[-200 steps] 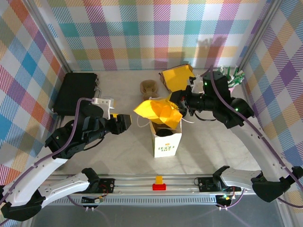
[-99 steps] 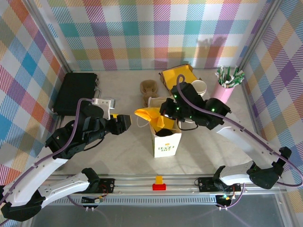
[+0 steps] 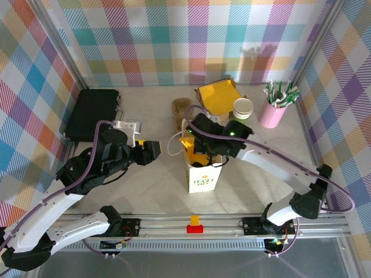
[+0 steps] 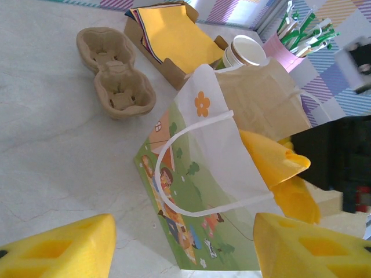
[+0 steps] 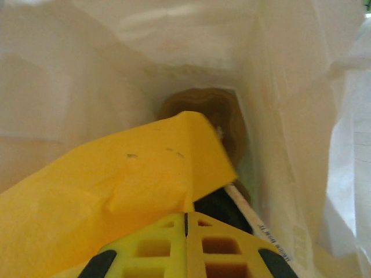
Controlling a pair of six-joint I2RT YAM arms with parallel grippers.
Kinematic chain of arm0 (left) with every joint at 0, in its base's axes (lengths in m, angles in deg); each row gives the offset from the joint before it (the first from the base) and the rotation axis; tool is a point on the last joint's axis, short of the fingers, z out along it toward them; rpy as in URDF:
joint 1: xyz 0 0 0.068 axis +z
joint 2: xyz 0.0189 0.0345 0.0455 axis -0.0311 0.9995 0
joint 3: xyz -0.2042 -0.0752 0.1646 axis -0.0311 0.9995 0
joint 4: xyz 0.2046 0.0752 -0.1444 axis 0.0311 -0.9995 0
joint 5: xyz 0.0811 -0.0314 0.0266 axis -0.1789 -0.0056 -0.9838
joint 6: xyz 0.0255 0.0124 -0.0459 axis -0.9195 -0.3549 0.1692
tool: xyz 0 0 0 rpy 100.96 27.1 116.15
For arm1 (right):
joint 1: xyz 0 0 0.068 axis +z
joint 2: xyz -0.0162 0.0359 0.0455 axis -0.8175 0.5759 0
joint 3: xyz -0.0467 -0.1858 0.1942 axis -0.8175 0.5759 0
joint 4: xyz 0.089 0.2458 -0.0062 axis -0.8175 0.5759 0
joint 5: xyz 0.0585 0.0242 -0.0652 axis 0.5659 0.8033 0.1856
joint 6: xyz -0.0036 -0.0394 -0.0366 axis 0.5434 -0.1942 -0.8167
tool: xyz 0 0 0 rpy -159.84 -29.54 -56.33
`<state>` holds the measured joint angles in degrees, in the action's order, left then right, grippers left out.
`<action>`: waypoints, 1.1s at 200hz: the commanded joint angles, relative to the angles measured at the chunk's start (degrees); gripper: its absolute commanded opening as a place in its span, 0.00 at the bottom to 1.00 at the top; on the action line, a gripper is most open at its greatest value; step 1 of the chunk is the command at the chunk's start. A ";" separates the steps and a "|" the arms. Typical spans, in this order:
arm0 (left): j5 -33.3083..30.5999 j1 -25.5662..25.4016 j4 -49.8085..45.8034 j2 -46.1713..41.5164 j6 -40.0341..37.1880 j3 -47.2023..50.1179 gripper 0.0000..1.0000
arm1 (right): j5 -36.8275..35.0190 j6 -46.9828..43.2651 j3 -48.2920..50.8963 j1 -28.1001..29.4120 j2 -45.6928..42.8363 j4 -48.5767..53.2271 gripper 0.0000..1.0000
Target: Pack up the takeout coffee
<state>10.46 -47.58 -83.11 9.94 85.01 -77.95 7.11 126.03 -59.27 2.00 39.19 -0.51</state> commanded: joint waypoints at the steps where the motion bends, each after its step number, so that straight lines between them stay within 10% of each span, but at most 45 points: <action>1: -0.66 0.52 0.08 -0.94 -0.52 0.31 0.64 | -4.21 -2.23 -3.68 0.32 2.92 7.03 0.00; 39: -1.20 0.54 -0.15 -1.35 -0.67 0.51 0.64 | -3.26 -2.69 -4.25 0.42 3.92 7.49 0.00; 100: -1.28 0.53 -0.18 -1.74 -0.80 0.25 0.64 | -1.39 -5.56 -10.64 0.46 -1.05 6.36 0.36; 220: -1.48 0.54 -0.19 -1.94 -0.76 0.94 0.64 | 5.94 -10.89 -8.29 -3.15 3.83 -10.20 0.28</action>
<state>9.95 -47.58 -83.30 8.91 84.99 -77.73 10.91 116.46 -68.95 0.69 41.24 -6.02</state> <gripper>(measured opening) 0.637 0.295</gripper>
